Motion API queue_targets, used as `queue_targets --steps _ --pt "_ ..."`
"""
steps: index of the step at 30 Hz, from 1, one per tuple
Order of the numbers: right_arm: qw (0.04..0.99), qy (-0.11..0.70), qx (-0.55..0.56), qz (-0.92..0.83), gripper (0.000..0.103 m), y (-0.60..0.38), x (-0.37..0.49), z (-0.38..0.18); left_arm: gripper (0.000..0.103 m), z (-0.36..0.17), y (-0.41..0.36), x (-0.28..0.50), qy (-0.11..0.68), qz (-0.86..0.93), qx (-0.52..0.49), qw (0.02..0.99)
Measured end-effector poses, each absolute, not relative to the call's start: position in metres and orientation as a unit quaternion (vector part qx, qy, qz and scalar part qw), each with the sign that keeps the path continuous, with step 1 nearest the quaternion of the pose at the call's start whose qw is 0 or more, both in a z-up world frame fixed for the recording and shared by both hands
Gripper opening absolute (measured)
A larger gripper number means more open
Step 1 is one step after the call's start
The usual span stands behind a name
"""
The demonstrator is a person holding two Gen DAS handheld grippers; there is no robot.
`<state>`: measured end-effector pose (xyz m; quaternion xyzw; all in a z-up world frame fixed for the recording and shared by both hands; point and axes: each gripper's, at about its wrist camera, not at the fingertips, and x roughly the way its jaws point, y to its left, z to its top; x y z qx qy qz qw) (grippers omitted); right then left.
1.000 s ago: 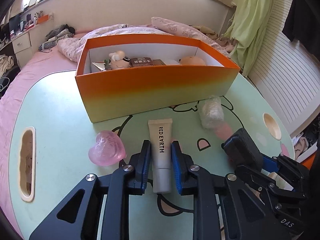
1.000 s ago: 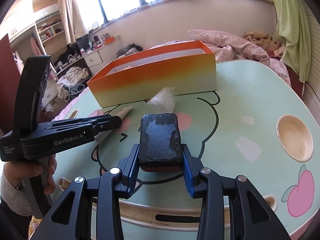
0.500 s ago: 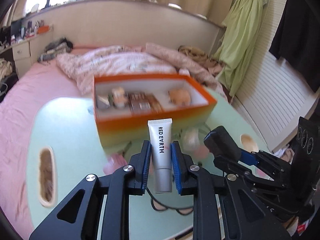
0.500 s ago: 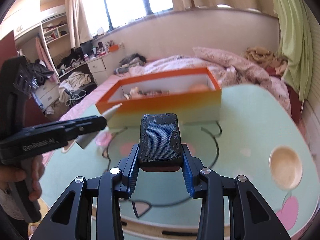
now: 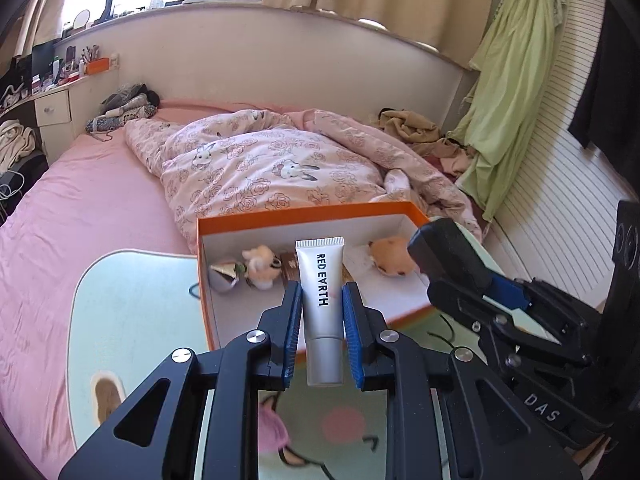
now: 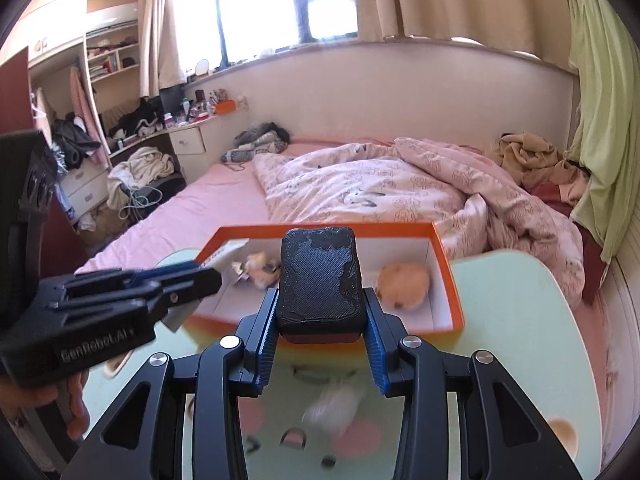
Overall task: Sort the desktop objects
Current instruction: 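Drop the tube into the orange box with left tool while right tool drops the pouch, then move both open tools back toward the pink heart and plastic bag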
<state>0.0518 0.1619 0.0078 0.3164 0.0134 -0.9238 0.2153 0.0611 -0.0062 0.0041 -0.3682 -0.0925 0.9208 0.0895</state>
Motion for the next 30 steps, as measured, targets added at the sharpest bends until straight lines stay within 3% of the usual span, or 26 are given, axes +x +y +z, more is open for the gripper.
queue_targets --steps 7,9,11,12,21,30 --pt "0.203 0.018 0.327 -0.923 0.038 0.156 0.020 -0.003 0.023 -0.014 -0.010 0.029 -0.099 0.912 -0.392 0.076" --pt "0.199 0.019 0.329 -0.923 0.039 0.154 0.011 -0.006 0.041 -0.017 -0.012 0.026 -0.099 0.911 -0.396 0.058" --pt "0.196 0.017 0.329 -0.924 0.062 0.154 0.005 -0.007 0.052 -0.018 -0.016 0.025 -0.106 0.912 -0.395 0.045" --pt "0.194 0.013 0.326 -0.925 0.065 0.156 0.005 -0.006 0.055 -0.017 -0.018 0.026 -0.115 0.913 -0.390 0.047" --pt "0.190 -0.006 0.319 -0.928 0.067 0.166 0.012 0.002 0.056 -0.014 -0.023 0.033 -0.131 0.911 -0.387 0.053" --pt "0.171 0.021 0.312 -0.934 0.067 0.166 0.057 0.013 0.058 0.000 -0.013 0.071 -0.099 0.918 -0.381 0.039"
